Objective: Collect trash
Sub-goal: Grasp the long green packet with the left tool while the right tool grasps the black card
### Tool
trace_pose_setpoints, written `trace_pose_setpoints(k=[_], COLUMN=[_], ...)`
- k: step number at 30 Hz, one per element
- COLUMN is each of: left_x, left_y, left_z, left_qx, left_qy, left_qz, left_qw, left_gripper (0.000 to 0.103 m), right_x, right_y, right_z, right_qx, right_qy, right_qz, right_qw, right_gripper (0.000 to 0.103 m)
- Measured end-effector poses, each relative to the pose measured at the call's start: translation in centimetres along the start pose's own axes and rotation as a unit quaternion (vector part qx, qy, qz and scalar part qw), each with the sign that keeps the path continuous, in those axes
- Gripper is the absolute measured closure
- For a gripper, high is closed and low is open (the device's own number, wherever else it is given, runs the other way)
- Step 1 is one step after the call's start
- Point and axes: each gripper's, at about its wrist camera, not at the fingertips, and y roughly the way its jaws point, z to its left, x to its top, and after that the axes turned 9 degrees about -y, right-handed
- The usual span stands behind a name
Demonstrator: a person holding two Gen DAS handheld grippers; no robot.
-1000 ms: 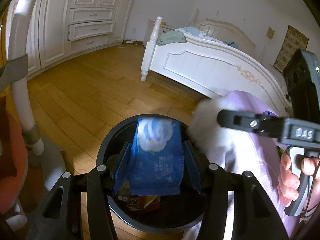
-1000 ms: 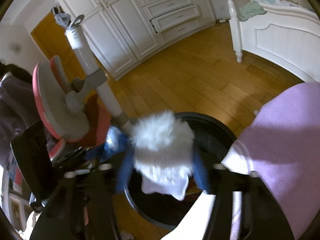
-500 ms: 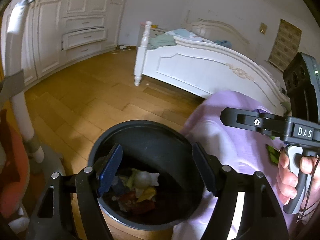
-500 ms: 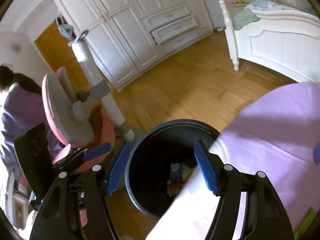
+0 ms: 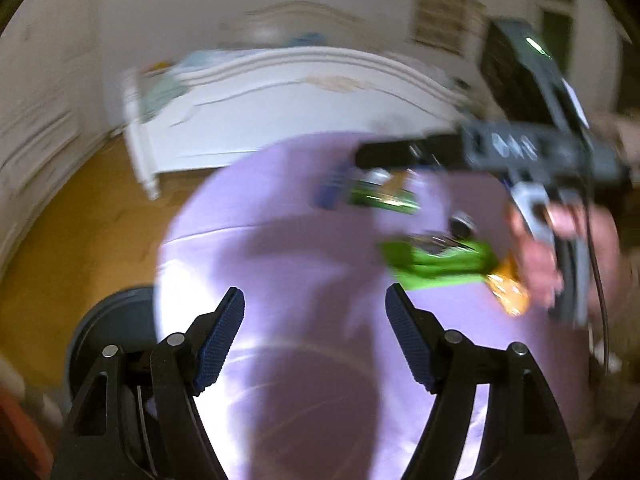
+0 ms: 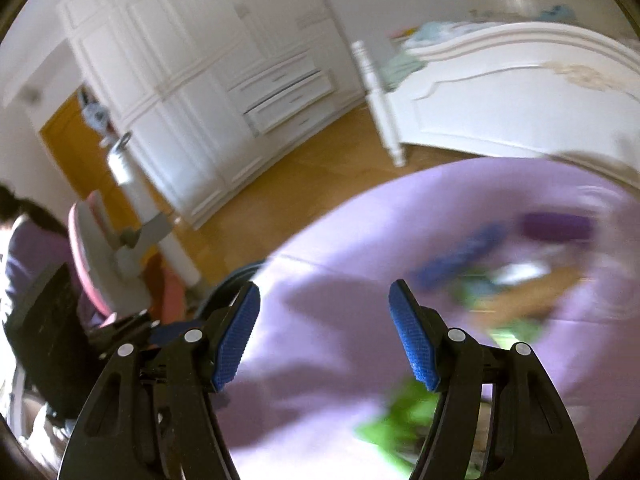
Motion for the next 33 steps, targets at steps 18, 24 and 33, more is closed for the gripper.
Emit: trace_pose_setpoints(k=[18,24,33], left_x=[0.1,0.5,0.7], left_y=[5.9,6.1,9.7], left_z=[-6.2,-7.0,-10.5], left_qx=[-0.005,0.009,0.000], left_qy=[0.135,0.160,0.276], left_qz=[0.089,0.088,0.104], left_qw=[0.9868,0.9832,0.9555], left_gripper=[0.015,0.015,0.015], right_x=[-6.0,-4.9,-4.3], right_y=[0.3,-1.5,-3.7], right_z=[0.1,-4.4,-9.3], right_qx=[-0.011,0.013,-0.004], right_qy=[-0.196,-0.090,-0.007], right_qz=[0.128,0.072,0.035], right_qw=[0.972,0.993,0.999], right_gripper=[0.051,0.085,0.090])
